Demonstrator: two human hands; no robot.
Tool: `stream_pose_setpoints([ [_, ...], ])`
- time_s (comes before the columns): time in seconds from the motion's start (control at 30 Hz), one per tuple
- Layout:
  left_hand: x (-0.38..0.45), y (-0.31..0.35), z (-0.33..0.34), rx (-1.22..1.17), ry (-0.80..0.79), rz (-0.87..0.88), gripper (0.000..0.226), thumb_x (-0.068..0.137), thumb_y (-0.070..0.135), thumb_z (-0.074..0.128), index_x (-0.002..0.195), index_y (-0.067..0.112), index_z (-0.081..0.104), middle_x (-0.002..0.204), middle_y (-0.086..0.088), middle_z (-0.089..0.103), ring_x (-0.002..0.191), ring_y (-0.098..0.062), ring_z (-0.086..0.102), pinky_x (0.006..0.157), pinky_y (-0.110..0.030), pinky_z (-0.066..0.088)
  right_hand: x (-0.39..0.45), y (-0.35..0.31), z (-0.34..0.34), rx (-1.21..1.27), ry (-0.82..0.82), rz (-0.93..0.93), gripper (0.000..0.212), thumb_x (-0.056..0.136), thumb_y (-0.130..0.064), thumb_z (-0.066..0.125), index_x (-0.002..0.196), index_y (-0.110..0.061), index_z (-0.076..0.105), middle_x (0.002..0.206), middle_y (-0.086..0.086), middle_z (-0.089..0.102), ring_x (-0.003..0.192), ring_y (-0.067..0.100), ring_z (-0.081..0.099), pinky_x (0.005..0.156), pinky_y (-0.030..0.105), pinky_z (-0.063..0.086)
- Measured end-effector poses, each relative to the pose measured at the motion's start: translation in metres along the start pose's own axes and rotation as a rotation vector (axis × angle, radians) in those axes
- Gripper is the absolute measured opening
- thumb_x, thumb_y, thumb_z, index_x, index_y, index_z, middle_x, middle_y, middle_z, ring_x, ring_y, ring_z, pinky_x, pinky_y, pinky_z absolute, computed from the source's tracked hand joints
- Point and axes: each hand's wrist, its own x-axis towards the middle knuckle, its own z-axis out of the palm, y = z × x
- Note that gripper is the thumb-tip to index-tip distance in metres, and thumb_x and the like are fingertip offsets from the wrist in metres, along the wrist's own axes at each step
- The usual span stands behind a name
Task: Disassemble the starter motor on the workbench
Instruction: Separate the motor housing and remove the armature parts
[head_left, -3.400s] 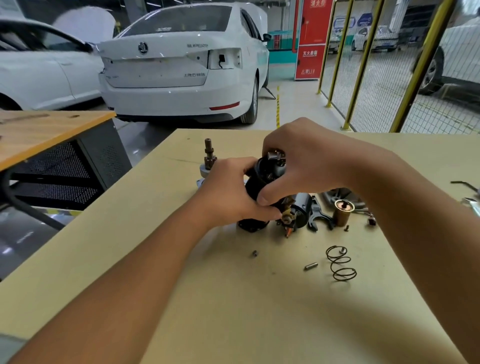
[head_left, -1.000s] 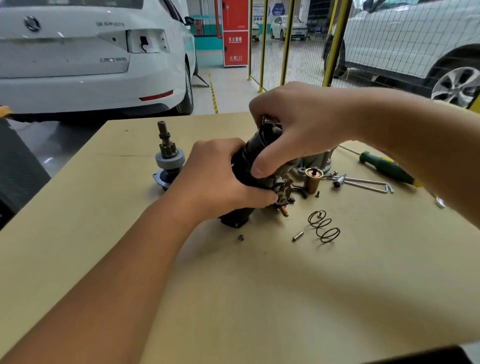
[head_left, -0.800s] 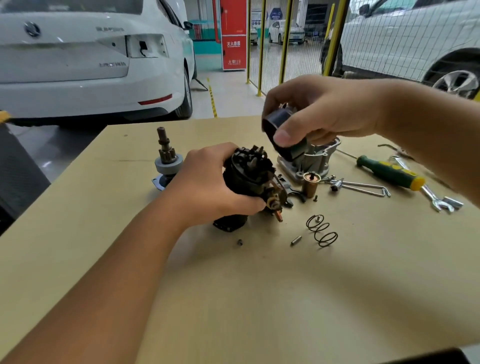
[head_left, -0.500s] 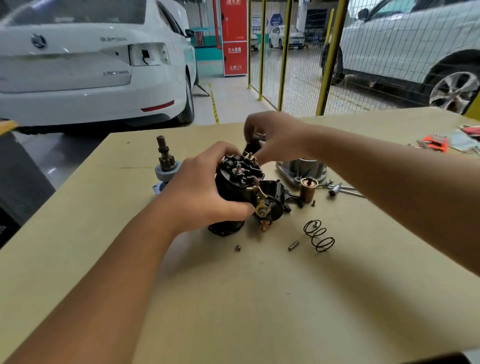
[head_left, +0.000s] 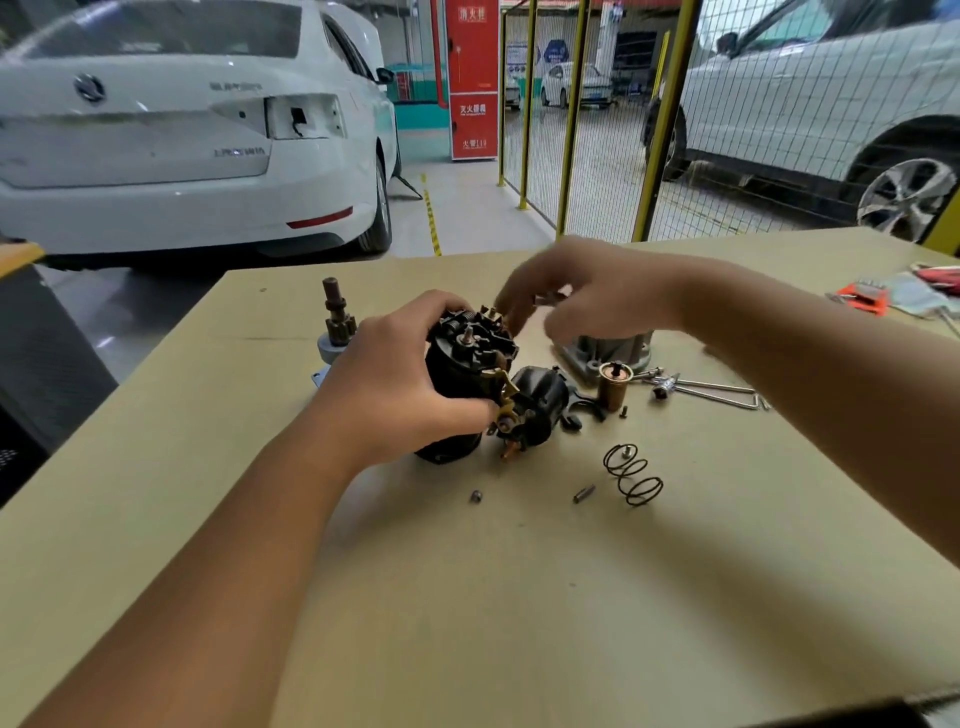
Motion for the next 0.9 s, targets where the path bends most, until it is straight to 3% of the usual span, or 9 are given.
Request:
stream_pose_setpoints([
  [0.07, 0.000, 0.000, 0.002, 0.003, 0.020, -0.013, 0.071, 0.051, 0.049, 0.079, 0.118, 0.049, 0.055, 0.103, 0.032, 0.066, 0.096, 0.007, 0.066, 0.081, -0.024, 0.058, -0.018, 0.003, 0.000, -0.052, -0.164, 0.005, 0.051, 0.072, -0.008, 0.064, 0.116, -0.034, 0.070, 0.099, -0.032, 0.067, 0.079, -0.014, 0.063, 0.067, 0.012, 0.049],
  [0.13, 0.000, 0.001, 0.003, -0.004, 0.048, -0.038, 0.073, 0.050, 0.048, 0.077, 0.119, 0.051, 0.053, 0.104, 0.034, 0.065, 0.097, 0.008, 0.065, 0.083, -0.024, 0.056, -0.022, 0.006, 0.009, -0.195, -0.210, 0.040, 0.059, 0.067, -0.026, 0.077, 0.123, -0.040, 0.064, 0.093, -0.040, 0.061, 0.081, -0.010, 0.061, 0.070, 0.021, 0.051],
  [0.2, -0.001, 0.001, 0.005, -0.031, 0.062, -0.065, 0.072, 0.051, 0.045, 0.078, 0.119, 0.051, 0.054, 0.103, 0.030, 0.067, 0.098, 0.004, 0.067, 0.087, -0.033, 0.059, -0.016, 0.004, 0.022, -0.383, -0.165, 0.018, 0.067, 0.062, -0.041, 0.087, 0.123, -0.041, 0.060, 0.093, -0.030, 0.059, 0.081, -0.002, 0.057, 0.067, 0.023, 0.046],
  [0.27, -0.002, 0.001, 0.005, -0.057, 0.065, -0.079, 0.072, 0.051, 0.044, 0.079, 0.119, 0.049, 0.055, 0.103, 0.025, 0.070, 0.099, 0.000, 0.068, 0.090, -0.038, 0.060, -0.010, 0.000, 0.035, -0.531, -0.140, -0.054, 0.060, 0.060, -0.050, 0.089, 0.112, -0.037, 0.062, 0.092, -0.019, 0.062, 0.082, 0.008, 0.057, 0.065, 0.028, 0.048],
  [0.33, -0.003, 0.002, 0.005, -0.079, 0.077, -0.080, 0.072, 0.052, 0.042, 0.080, 0.120, 0.046, 0.057, 0.105, 0.022, 0.071, 0.102, 0.000, 0.068, 0.092, -0.035, 0.059, -0.008, -0.001, 0.043, -0.603, -0.105, -0.079, 0.049, 0.060, -0.054, 0.086, 0.096, -0.033, 0.060, 0.089, -0.011, 0.064, 0.080, 0.013, 0.059, 0.067, 0.034, 0.055],
  [0.4, -0.003, 0.001, 0.005, -0.106, 0.090, -0.082, 0.072, 0.053, 0.036, 0.083, 0.120, 0.043, 0.060, 0.106, 0.021, 0.071, 0.103, 0.002, 0.068, 0.095, -0.028, 0.057, -0.009, 0.003, 0.044, -0.608, -0.068, -0.074, 0.048, 0.062, -0.057, 0.083, 0.099, -0.032, 0.064, 0.089, -0.009, 0.065, 0.080, 0.014, 0.061, 0.067, 0.038, 0.058],
  [0.63, 0.000, -0.007, 0.005, -0.202, 0.093, -0.144, 0.080, 0.054, 0.035, 0.090, 0.126, 0.048, 0.060, 0.109, 0.021, 0.071, 0.106, -0.003, 0.069, 0.098, -0.031, 0.056, -0.032, 0.017, 0.038, -0.232, -0.066, -0.117, 0.052, 0.062, -0.060, 0.078, 0.101, -0.026, 0.069, 0.090, -0.007, 0.066, 0.082, 0.013, 0.063, 0.071, 0.043, 0.056],
  [0.77, -0.001, -0.009, 0.003, -0.153, 0.128, -0.079, 0.085, 0.066, 0.024, 0.097, 0.134, 0.051, 0.055, 0.098, 0.009, 0.073, 0.074, 0.002, 0.066, 0.079, -0.027, 0.056, -0.034, 0.020, 0.039, 0.061, -0.069, -0.191, 0.039, 0.070, -0.046, 0.085, 0.100, -0.024, 0.073, 0.084, -0.002, 0.070, 0.074, 0.015, 0.066, 0.062, 0.040, 0.054],
  [0.9, 0.000, 0.002, -0.008, -0.064, 0.305, -0.002, 0.071, 0.063, 0.027, 0.098, 0.117, 0.049, 0.058, 0.115, 0.002, 0.066, 0.058, -0.009, 0.059, 0.060, -0.025, 0.052, -0.031, 0.024, 0.049, 0.261, -0.027, -0.236, 0.038, 0.073, -0.039, 0.085, 0.103, -0.020, 0.075, 0.086, 0.001, 0.072, 0.076, 0.015, 0.068, 0.061, 0.027, 0.051],
])
